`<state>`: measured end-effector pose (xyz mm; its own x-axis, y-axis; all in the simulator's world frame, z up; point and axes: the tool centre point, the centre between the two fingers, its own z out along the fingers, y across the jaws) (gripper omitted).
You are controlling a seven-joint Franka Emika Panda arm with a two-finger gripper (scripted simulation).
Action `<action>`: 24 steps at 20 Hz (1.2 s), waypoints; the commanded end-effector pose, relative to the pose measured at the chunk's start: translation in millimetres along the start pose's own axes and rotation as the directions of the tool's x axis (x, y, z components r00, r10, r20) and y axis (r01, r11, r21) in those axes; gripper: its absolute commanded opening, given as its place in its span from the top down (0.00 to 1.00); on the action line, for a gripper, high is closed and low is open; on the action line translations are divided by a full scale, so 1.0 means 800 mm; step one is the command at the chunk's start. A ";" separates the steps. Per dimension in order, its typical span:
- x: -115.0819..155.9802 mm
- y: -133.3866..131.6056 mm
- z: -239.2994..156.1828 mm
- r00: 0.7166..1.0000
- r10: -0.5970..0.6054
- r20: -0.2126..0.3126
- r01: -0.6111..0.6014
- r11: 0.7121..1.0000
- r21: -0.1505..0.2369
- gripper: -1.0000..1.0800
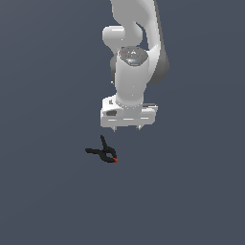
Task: Pick up the object and move it to a goal position.
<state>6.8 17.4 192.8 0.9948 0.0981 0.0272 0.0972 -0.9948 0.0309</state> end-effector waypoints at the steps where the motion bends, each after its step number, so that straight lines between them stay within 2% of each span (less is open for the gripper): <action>1: 0.000 0.000 0.000 1.000 -0.001 0.000 0.001 1.000 0.000 0.04; 8: 0.001 0.007 0.008 0.999 -0.038 0.002 0.038 0.999 0.000 0.04; 15: 0.004 0.022 0.025 0.992 -0.128 0.007 0.128 0.992 0.000 0.04; 24: 0.008 0.053 0.061 0.951 -0.309 0.013 0.308 0.951 0.007 0.04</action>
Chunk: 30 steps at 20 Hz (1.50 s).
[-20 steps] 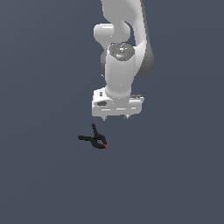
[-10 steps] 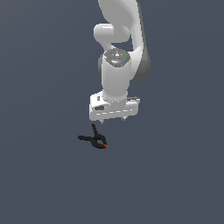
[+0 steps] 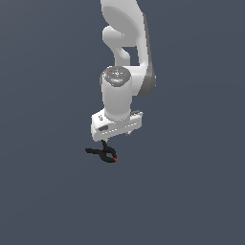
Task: Pick up the object and move it to a goal position.
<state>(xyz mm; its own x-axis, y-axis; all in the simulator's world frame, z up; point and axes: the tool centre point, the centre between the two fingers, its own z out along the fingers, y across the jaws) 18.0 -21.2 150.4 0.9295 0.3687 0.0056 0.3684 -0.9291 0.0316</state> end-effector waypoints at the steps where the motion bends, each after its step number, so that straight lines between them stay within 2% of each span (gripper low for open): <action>1: -0.002 0.009 0.011 0.998 -0.056 0.002 0.056 0.998 0.002 0.04; 8: -0.008 0.034 0.041 0.979 -0.206 0.003 0.206 0.978 0.011 0.04; 17: -0.018 0.063 0.079 0.925 -0.380 -0.002 0.380 0.925 0.023 0.04; 24: -0.024 0.077 0.097 0.888 -0.460 -0.008 0.460 0.888 0.028 0.04; 30: -0.026 0.082 0.103 0.872 -0.489 -0.010 0.489 0.872 0.030 0.04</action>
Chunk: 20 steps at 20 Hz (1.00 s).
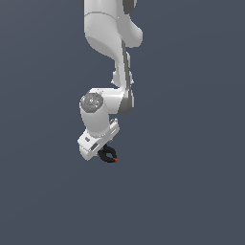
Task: Pick up the object and move it to a goal position.
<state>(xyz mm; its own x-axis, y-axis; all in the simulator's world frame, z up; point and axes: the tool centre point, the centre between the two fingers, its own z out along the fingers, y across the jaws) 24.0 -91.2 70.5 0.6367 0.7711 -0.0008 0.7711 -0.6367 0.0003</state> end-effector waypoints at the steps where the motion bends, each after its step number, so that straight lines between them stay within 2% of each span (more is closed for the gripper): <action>1: -0.001 0.001 0.001 1.000 -0.009 -0.001 0.009 1.000 0.000 0.04; 6: -0.001 0.001 0.006 1.000 -0.006 0.000 0.006 1.000 0.000 0.04; 15: -0.002 -0.001 0.056 1.000 -0.010 -0.001 0.010 1.000 0.000 0.04; 20: -0.001 0.001 0.064 1.000 -0.010 -0.001 0.010 1.000 0.000 0.04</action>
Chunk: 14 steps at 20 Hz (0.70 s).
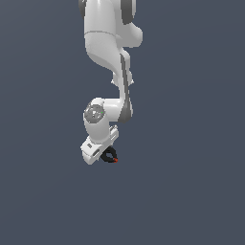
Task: Pick up the object and move it to a goal position.
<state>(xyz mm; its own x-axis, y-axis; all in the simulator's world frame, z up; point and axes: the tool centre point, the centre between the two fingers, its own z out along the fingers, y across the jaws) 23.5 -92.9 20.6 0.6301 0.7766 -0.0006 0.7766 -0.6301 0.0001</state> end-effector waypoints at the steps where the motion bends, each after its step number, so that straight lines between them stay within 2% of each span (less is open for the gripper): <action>1: 0.001 0.000 0.002 1.000 -0.001 0.000 0.001 1.000 0.000 1.00; 14: 0.004 0.000 -0.004 1.000 0.000 0.000 0.000 1.000 -0.001 1.00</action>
<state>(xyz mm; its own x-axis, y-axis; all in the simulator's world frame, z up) 23.9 -92.2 21.0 0.6303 0.7764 -0.0016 0.7764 -0.6303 -0.0004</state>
